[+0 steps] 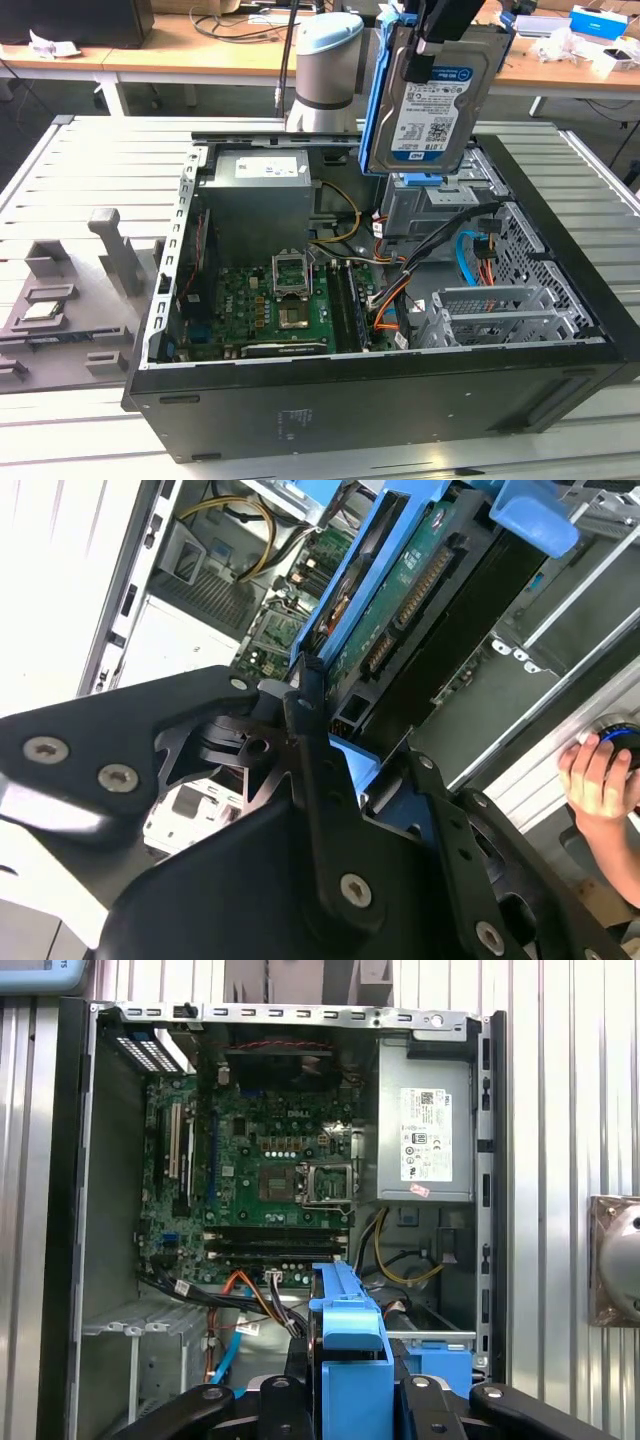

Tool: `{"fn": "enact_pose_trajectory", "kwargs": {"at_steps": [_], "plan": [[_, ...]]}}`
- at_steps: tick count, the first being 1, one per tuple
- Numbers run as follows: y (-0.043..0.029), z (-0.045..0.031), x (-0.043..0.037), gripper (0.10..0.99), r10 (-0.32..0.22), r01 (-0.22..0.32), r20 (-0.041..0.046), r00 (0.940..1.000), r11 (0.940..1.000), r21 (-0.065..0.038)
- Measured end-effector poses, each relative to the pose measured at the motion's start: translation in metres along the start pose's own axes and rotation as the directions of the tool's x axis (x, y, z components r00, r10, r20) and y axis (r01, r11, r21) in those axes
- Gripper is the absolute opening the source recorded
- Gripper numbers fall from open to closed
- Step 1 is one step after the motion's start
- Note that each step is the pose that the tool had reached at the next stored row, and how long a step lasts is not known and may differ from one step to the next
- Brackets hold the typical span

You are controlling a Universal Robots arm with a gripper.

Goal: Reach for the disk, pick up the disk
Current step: 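Pick up the disk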

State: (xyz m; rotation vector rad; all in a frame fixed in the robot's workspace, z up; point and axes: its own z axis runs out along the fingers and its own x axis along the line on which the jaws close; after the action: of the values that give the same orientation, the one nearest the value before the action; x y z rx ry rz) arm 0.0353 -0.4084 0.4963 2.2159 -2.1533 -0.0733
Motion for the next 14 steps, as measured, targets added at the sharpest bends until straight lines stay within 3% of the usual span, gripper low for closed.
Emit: {"fn": "enact_pose_trajectory", "kwargs": {"at_steps": [14], "plan": [[0.0007,0.0006,0.0250,0.365,0.000,0.000,0.0000,1.0000,1.0000,0.000]]}}
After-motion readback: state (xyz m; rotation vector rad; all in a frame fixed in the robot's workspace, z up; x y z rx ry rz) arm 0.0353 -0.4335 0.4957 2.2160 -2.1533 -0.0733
